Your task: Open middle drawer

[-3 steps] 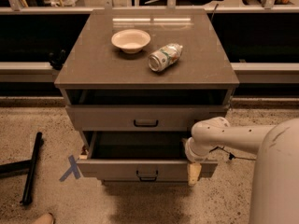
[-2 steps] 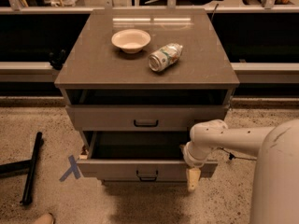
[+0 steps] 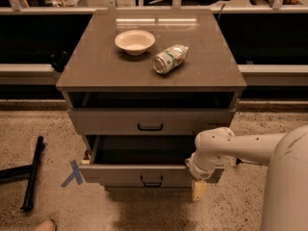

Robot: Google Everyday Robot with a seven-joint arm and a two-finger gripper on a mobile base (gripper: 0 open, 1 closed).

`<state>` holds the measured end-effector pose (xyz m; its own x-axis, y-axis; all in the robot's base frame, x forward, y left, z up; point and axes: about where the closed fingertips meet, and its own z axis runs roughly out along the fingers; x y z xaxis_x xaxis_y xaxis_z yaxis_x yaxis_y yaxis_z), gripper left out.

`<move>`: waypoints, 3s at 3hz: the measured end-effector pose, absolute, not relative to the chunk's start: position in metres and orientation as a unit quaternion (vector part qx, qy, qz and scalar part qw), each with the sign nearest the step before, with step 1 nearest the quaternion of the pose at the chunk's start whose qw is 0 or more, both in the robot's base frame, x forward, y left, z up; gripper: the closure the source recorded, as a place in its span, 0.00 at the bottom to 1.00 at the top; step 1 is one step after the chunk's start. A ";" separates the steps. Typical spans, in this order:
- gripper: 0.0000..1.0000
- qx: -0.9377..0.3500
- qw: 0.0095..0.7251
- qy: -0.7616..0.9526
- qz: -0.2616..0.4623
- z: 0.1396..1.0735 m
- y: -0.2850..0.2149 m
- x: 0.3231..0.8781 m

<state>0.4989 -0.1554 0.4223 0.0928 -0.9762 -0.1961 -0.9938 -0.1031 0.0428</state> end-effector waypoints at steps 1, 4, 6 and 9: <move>0.44 -0.739 0.040 0.665 0.097 0.421 -0.157 0.487; 1.00 -0.737 0.041 0.668 0.094 0.427 -0.164 0.474; 1.00 -0.728 0.067 0.675 0.101 0.426 -0.167 0.449; 0.36 -0.728 0.064 0.675 0.104 0.422 -0.167 0.445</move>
Offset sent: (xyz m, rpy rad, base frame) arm -0.0298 -0.0153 0.0145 -0.0233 0.0152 -0.0017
